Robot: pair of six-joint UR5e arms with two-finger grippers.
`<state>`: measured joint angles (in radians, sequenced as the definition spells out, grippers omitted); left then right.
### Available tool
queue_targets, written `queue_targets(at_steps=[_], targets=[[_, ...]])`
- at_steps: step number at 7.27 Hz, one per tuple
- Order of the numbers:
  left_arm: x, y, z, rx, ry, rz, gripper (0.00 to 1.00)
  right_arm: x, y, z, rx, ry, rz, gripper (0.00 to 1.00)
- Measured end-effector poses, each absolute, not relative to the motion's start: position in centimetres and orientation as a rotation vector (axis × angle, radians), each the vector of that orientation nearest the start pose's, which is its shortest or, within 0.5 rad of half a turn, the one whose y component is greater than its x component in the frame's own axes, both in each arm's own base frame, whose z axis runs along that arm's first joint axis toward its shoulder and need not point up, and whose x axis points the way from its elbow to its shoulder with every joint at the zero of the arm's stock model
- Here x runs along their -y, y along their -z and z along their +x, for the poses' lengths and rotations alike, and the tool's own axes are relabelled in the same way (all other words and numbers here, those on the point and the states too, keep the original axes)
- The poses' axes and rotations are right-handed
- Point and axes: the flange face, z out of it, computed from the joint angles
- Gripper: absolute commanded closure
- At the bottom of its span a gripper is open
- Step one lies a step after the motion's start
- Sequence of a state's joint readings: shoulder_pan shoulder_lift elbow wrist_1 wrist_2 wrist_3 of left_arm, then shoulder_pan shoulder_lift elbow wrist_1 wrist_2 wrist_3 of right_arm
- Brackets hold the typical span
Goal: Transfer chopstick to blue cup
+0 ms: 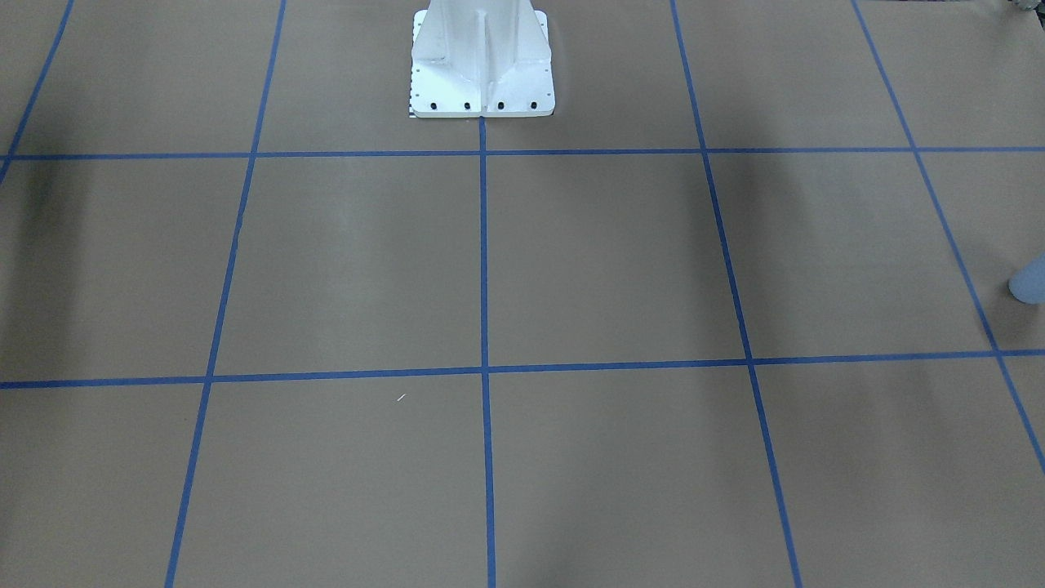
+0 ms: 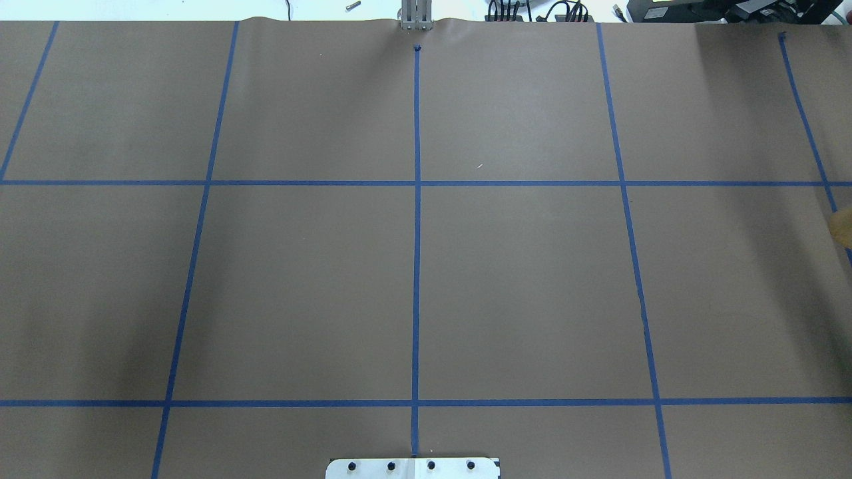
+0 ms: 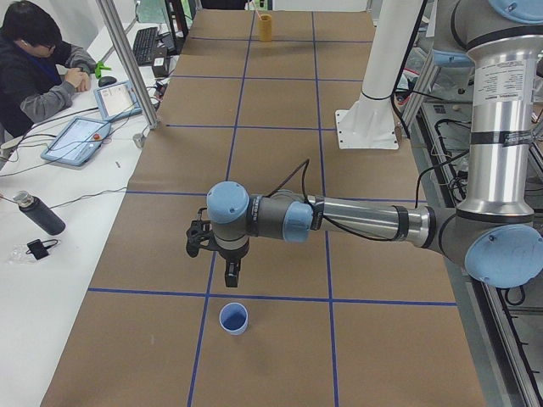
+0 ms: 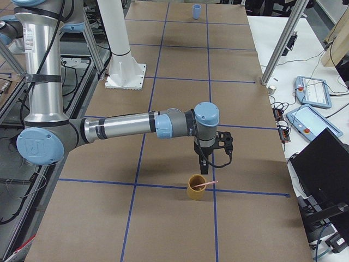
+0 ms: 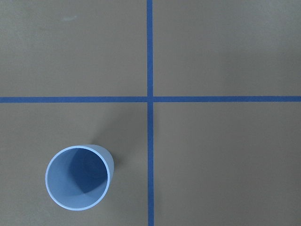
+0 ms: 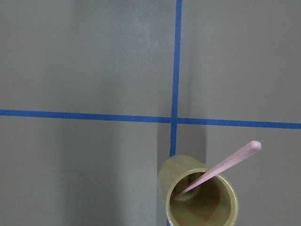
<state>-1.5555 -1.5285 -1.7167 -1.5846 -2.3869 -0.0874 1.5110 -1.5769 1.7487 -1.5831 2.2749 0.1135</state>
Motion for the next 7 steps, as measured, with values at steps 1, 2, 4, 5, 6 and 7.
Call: queue_targets(at_steps=[1,2,4,5,6,7], targets=[[47.9,-60.3,-5.3,-0.82,0.02,0.068,0.02,49.8,-57.9,3.9,0.713,0.005,0.092,0.0],[47.9,-60.2,-5.3,-0.821,0.019,0.071,0.02,49.8,-57.7,3.9,0.712,0.007,0.096,0.0],[47.7,-58.5,-5.4,-0.825,0.007,0.101,0.02,49.8,-57.0,3.9,0.714,0.017,0.119,0.0],[47.8,-58.1,-5.3,-0.825,0.003,0.109,0.02,49.9,-56.6,3.9,0.717,0.03,0.162,0.0],[48.2,-57.6,-5.2,-0.826,-0.006,0.125,0.02,50.0,-56.4,3.9,0.715,0.049,0.224,0.0],[49.3,-57.0,-5.2,-0.826,-0.018,0.151,0.02,50.1,-57.0,4.0,0.709,0.058,0.257,0.0]])
